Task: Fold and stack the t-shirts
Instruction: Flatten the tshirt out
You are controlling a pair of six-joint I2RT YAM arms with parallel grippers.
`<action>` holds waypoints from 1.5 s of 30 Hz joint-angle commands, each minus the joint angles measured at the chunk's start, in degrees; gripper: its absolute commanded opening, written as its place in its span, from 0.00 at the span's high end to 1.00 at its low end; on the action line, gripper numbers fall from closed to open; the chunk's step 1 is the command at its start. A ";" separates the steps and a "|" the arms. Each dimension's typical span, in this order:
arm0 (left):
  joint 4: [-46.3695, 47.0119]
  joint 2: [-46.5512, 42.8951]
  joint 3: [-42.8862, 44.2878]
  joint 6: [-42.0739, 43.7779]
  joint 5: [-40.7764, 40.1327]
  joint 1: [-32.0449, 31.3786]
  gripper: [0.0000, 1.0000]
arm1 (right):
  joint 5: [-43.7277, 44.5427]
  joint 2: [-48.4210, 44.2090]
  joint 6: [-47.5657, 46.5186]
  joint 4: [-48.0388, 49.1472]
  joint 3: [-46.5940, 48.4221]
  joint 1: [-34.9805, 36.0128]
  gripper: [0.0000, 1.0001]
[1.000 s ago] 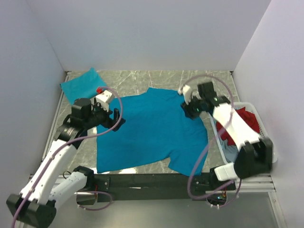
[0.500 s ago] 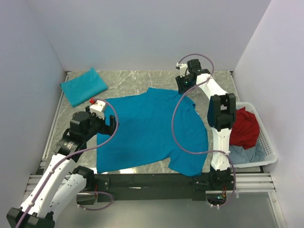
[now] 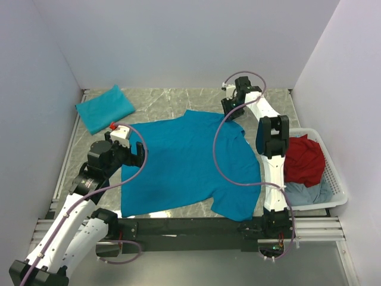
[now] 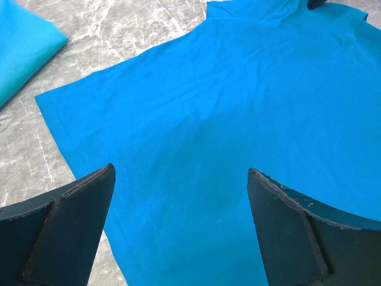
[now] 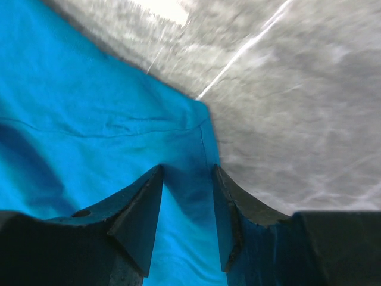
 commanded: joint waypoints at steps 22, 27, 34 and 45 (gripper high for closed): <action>3.17 -0.31 -0.28 -0.45 0.85 -0.13 0.01 | 0.32 -37.29 -10.85 11.32 -35.86 16.39 0.96; 3.09 -0.49 -0.20 -0.45 1.29 -0.13 0.00 | 4.36 -40.05 -16.66 5.09 -47.34 29.68 0.58; 3.09 -1.02 -0.28 -0.45 1.81 -0.13 0.01 | -2.56 -41.74 -12.37 4.74 -40.10 20.06 0.49; 3.26 -1.11 -0.46 -0.27 1.73 -0.13 0.01 | -9.97 -24.24 7.67 4.82 -28.19 9.65 0.51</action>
